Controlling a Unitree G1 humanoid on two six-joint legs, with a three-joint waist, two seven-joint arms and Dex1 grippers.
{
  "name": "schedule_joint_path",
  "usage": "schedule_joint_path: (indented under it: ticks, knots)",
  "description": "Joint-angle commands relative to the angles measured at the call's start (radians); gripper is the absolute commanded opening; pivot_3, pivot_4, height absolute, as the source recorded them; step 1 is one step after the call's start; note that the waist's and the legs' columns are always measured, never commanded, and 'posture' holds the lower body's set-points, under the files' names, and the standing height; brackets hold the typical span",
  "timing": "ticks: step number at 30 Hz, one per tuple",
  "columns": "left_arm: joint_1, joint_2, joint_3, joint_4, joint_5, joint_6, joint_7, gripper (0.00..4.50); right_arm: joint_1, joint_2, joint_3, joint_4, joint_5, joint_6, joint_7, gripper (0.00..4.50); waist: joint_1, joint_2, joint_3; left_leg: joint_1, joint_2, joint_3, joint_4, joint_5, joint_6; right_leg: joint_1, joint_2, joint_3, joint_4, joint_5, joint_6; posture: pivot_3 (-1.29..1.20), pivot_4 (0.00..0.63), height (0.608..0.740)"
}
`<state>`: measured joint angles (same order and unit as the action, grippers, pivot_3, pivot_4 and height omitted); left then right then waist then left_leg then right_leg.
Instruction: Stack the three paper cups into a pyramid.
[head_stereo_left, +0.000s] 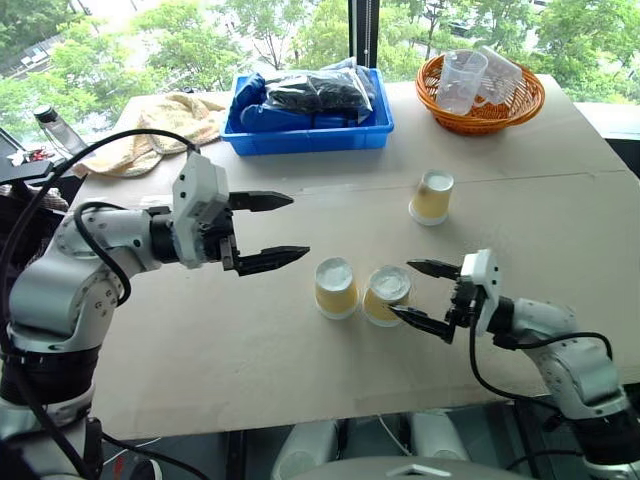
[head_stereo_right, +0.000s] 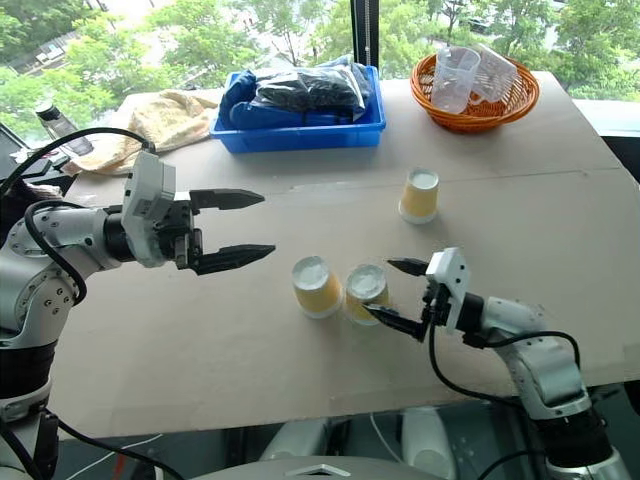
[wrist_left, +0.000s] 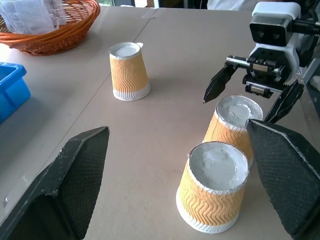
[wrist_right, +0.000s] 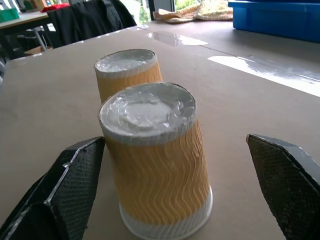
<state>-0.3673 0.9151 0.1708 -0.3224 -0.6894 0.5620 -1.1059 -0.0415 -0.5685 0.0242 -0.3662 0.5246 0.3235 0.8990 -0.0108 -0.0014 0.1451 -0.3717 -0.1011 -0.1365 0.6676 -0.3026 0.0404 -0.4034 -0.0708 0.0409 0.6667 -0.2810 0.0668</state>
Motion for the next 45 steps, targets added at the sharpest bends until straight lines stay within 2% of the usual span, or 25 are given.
schedule_joint_path:
  ticks: [1,6,12,18,25,45]
  knots:
    - [-0.013,0.009,0.036,-0.014,-0.013,-0.005,-0.001,4.5,-0.028,-0.006,-0.114,-0.055,0.122,0.034,-0.009,4.48,-0.007,0.0,0.0,0.0,0.0,0.0,0.0,0.0,0.0,0.0,0.0,0.0,0.0,0.0,0.0,0.0,0.15,0.74]
    - [-0.03,-0.004,0.028,-0.01,-0.02,0.0,0.003,4.5,-0.152,0.067,-0.161,0.065,0.118,0.018,-0.095,4.48,-0.008,0.0,0.0,0.001,0.0,0.001,0.001,0.0,0.0,0.0,0.0,0.001,0.004,0.0,0.0,0.0,0.15,0.74]
    - [-0.044,-0.008,0.034,-0.001,-0.02,0.003,0.013,4.5,-0.38,0.175,-0.119,0.375,-0.127,-0.108,-0.322,4.48,-0.007,-0.001,0.0,0.0,0.0,0.003,0.001,0.0,0.0,-0.004,0.0,0.001,0.006,0.0,0.0,0.0,0.15,0.74]
    - [-0.043,-0.009,0.043,-0.001,-0.017,0.011,0.038,4.5,-0.541,0.267,-0.112,0.674,-0.248,-0.255,-0.415,4.48,-0.023,-0.001,0.0,-0.007,0.0,0.004,0.002,0.001,-0.002,-0.012,0.0,0.0,0.011,0.0,0.0,0.0,0.15,0.74]
    - [-0.023,0.002,0.072,-0.025,-0.034,0.027,0.051,4.5,-0.634,0.308,-0.121,0.88,-0.257,-0.351,-0.379,4.48,-0.049,0.0,0.0,-0.008,0.0,0.004,0.003,0.001,-0.002,-0.013,0.0,0.0,0.011,0.0,0.0,0.0,0.15,0.74]
    - [-0.047,-0.019,0.079,-0.001,-0.038,0.084,0.142,4.5,-0.778,0.368,-0.128,1.119,-0.259,-0.442,-0.318,4.48,-0.065,0.0,0.0,-0.008,0.0,0.004,0.003,0.002,-0.002,-0.013,0.0,0.0,0.012,0.0,0.0,0.0,0.15,0.74]
